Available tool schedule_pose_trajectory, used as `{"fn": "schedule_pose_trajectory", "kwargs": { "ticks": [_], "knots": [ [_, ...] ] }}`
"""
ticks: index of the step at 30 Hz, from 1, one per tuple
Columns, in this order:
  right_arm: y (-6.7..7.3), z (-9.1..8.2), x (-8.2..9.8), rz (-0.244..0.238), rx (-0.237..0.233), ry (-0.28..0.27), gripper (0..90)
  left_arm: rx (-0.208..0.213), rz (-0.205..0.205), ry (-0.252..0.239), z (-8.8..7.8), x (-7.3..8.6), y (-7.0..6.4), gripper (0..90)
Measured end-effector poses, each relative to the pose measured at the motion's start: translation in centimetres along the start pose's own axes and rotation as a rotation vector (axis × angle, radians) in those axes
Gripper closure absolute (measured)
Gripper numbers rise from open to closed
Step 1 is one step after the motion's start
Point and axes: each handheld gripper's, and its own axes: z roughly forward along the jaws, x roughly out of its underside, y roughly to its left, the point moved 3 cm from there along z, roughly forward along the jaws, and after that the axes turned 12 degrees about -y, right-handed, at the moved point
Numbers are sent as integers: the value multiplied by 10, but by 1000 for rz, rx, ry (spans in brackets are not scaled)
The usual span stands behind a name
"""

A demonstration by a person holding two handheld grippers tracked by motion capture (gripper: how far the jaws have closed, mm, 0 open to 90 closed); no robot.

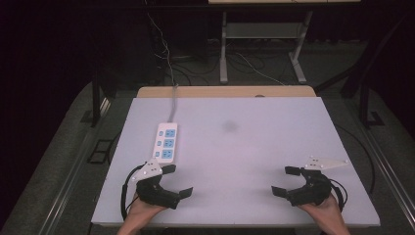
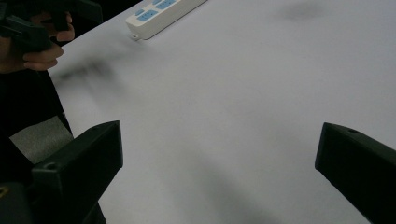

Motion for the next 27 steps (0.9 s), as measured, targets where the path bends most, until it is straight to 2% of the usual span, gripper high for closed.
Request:
{"fn": "schedule_pose_trajectory", "kwargs": {
  "ticks": [17, 27],
  "knots": [
    [-1, -1, -1, 3, -1, 2, 5, 3, -4, 8, -2, 0, 0, 0],
    [0, -2, -1, -13, 1, 4, 5, 1, 2, 20, -3, -1, 1, 0]
  ]
}}
